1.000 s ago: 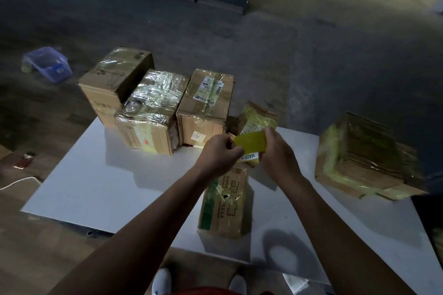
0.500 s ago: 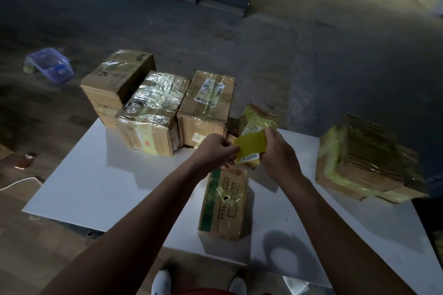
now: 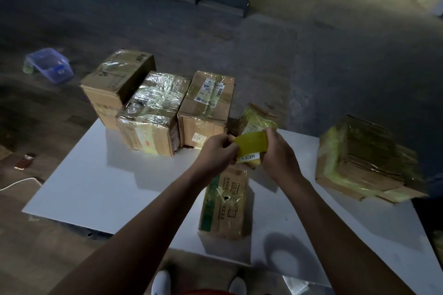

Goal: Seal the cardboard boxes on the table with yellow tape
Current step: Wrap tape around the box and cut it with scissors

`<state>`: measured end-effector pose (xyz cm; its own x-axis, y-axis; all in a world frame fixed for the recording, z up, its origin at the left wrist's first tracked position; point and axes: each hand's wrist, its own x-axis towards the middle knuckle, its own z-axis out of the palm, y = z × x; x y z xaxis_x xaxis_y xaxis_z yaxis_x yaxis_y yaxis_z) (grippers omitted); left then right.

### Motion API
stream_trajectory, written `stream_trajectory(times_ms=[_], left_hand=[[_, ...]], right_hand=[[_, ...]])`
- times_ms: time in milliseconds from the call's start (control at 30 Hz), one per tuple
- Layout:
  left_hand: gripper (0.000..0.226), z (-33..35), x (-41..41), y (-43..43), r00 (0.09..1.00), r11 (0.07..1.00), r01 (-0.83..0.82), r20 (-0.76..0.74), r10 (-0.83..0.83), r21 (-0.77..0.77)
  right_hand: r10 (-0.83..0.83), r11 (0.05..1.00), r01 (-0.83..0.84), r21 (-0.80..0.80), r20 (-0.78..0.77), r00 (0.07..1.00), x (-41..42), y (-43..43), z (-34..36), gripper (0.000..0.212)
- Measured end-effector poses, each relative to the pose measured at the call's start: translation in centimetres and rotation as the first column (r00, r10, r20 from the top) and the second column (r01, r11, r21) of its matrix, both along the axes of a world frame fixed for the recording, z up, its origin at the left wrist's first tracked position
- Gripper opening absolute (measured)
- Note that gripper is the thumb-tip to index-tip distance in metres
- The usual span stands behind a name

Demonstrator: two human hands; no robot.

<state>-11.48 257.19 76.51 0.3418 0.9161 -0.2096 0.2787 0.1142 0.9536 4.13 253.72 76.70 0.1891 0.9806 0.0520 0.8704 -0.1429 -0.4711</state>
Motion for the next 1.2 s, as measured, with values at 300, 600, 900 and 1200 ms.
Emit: stream_trajectory(times_ms=[300, 600, 900, 1200], left_hand=[[0.033, 0.0, -0.8, 0.3, 0.993, 0.978, 0.016, 0.122, 0.01, -0.21], [0.016, 0.7, -0.4, 0.2, 0.988, 0.996, 0.054, -0.149, -0.044, 0.065], [0.015, 0.3, -0.4, -0.1, 1.0, 0.995, 0.014, -0.005, -0.013, 0.098], [0.012, -0.3, -2.7, 0.7, 0.963, 0.899, 0.19, -0.253, -0.093, 0.394]], right_hand=[[0.006, 1.0, -0.005, -0.008, 0.017, 1.0, 0.1, 0.1, 0.2, 0.033], [0.028, 0.999, -0.028, 0.029, 0.014, 1.0, -0.3, -0.3, 0.1, 0.026], [0.018, 0.999, -0.013, 0.05, -0.118, 0.993, 0.1, -0.5, -0.3, 0.029], [-0.181, 0.93, -0.239, -0.279, -0.915, 0.362, 3.1, -0.6, -0.4, 0.042]])
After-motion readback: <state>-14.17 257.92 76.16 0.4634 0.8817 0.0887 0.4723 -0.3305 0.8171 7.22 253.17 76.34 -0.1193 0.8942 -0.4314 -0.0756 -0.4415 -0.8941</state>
